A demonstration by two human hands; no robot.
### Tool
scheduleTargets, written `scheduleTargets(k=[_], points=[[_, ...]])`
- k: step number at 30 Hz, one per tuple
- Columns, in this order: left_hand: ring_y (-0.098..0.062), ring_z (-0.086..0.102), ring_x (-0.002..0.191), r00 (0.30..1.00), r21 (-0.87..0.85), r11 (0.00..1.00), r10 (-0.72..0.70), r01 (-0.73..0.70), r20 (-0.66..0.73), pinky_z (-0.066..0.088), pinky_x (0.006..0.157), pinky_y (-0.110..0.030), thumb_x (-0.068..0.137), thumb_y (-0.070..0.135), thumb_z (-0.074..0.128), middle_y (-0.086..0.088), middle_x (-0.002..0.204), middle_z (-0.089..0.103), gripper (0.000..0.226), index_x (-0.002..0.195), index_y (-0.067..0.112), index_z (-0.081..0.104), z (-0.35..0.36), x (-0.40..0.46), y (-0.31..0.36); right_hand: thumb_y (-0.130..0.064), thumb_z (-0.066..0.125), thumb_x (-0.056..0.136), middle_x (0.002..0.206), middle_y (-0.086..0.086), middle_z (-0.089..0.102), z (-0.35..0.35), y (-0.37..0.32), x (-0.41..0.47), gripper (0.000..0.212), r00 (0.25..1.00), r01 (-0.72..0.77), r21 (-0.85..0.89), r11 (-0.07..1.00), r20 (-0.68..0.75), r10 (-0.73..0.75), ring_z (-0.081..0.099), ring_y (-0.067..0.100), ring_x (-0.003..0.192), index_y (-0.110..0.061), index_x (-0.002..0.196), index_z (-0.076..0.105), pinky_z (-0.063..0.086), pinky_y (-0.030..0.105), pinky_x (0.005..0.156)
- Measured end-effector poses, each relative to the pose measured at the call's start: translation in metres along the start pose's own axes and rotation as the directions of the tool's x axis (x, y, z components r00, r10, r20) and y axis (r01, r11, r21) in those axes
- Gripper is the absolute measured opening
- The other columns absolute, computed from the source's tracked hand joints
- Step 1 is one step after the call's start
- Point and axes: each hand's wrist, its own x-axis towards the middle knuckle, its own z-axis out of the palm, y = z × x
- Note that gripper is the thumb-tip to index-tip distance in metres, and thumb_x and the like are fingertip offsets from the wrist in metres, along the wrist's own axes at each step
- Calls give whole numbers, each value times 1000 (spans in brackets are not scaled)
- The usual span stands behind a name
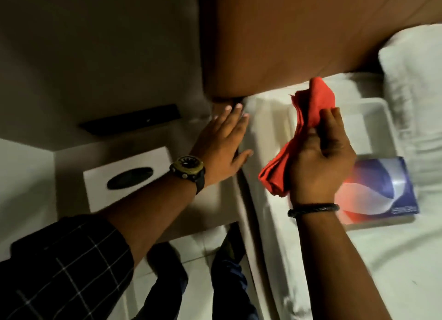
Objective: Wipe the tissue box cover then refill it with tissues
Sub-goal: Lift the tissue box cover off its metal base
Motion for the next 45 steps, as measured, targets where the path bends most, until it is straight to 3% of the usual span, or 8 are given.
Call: scheduleTargets(k=[6,11,16,21,24,36,40,45], points=[[-30,1,150,951,185,954,190,-238,243,7,121,-45,68,86,45,-14,162,1,123,153,7,6,10,79,43,-12,44,90,140,6,57,-38,27,70,44,971,-168,88,982,-157,180,50,16,132,-12,131,61,38,35,112],[-31,2,149,930,258,926,187,-274,315,1,117,-43,58,100,25,-15,162,0,134,152,6,3,39,110,49,-6,43,91,143,23,46,-26,68,121,30,914,-389,-163,907,-190,358,45,37,130,7,110,62,29,31,110],[-25,-20,145,920,256,929,166,-266,355,-10,114,-39,57,102,19,-8,159,-22,134,150,13,-17,50,114,44,-36,44,101,156,35,10,-9,77,137,64,755,-485,-550,680,129,643,7,42,148,9,145,30,7,42,120],[-23,-27,143,915,195,954,140,-227,379,-10,116,-39,53,101,17,-2,151,-37,134,146,17,-28,50,113,45,-63,51,87,160,19,-19,-15,96,134,103,865,-36,-816,578,264,426,-17,40,147,-10,154,-6,-2,58,118],[-23,-24,145,913,179,958,143,-225,382,-6,119,-41,54,100,21,-3,155,-34,133,147,17,-26,50,112,46,-82,41,78,158,17,-26,-14,111,136,117,783,133,-847,515,409,470,-20,37,146,-13,152,-18,0,58,117],[-28,-11,149,930,137,960,194,-246,312,0,121,-45,58,97,31,-9,161,-15,134,153,11,-6,42,110,45,-92,33,69,158,17,-27,-3,123,149,127,787,-19,-889,458,269,556,-17,37,147,-11,151,-18,5,58,117],[-31,-4,149,964,134,969,180,-209,196,-1,120,-41,63,95,30,-15,161,-9,131,152,6,-3,44,98,41,-76,46,81,158,30,-14,-9,101,152,119,863,65,-814,578,336,377,-11,41,148,5,150,-9,-2,49,120],[-29,7,149,962,-133,962,-212,237,174,16,120,-46,79,72,51,-15,162,-1,108,154,8,6,32,22,-20,-52,58,90,157,33,10,15,48,99,96,926,220,-479,850,376,-28,7,38,149,10,149,14,6,28,117]])
